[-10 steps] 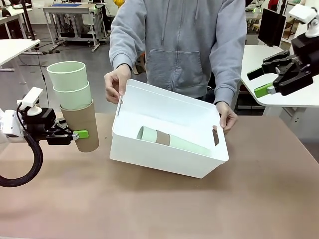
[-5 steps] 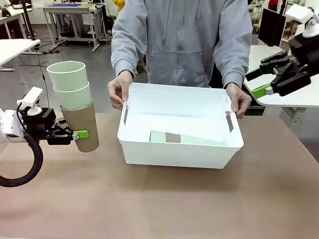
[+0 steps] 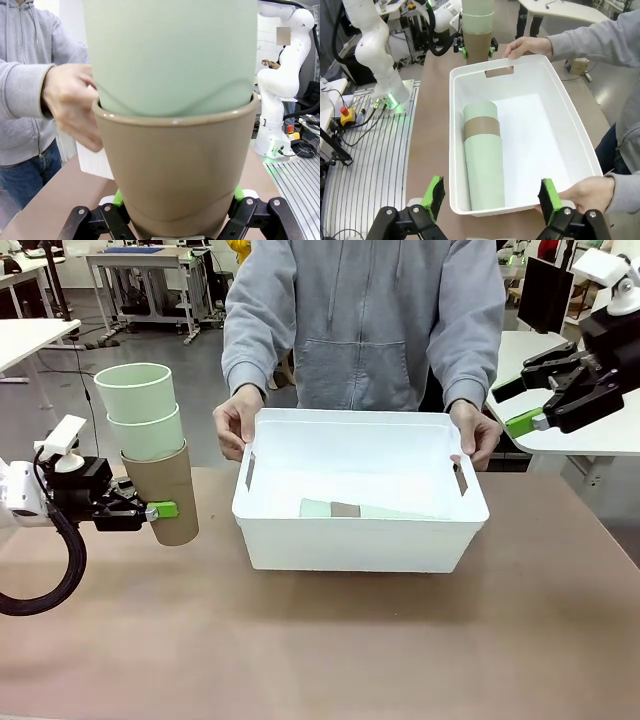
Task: Stack the cups and store them in the basket.
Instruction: Place the stack of Reusable plastic cups into the Pantry Basket.
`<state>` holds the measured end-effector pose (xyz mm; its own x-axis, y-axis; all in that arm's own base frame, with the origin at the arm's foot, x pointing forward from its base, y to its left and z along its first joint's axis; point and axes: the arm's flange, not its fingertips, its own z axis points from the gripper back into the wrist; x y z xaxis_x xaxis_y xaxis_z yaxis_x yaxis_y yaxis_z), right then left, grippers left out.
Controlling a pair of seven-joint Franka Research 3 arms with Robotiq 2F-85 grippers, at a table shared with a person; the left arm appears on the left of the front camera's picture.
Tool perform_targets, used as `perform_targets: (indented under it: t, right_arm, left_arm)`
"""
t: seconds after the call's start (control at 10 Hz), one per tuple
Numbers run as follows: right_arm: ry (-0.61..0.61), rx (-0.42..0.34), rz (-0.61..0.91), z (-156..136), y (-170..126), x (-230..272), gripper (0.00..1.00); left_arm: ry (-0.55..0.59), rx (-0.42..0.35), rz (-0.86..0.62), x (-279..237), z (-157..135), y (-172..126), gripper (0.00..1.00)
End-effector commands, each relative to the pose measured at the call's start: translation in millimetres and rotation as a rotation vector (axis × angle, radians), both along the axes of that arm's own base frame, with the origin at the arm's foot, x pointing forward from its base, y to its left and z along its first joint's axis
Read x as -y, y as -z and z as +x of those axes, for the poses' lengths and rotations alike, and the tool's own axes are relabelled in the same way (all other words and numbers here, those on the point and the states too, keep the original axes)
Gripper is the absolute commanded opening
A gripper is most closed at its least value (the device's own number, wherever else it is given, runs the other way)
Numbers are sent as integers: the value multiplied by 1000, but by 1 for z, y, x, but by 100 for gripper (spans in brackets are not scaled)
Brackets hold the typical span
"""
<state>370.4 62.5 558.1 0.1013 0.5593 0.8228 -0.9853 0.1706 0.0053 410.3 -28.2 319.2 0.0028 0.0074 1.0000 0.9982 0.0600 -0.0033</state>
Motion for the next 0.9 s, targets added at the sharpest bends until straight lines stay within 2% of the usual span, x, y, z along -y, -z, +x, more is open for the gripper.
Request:
perform_targets:
  t: [0.0,0.8]
  right_arm:
    - [11,-18,22,3,-5,-3,100]
    - [11,-18,22,3,-5,-3,100]
  left_arm:
    - [4,12,-6,0,-1,-5,85]
    - [0,0,0,0,0,0,85]
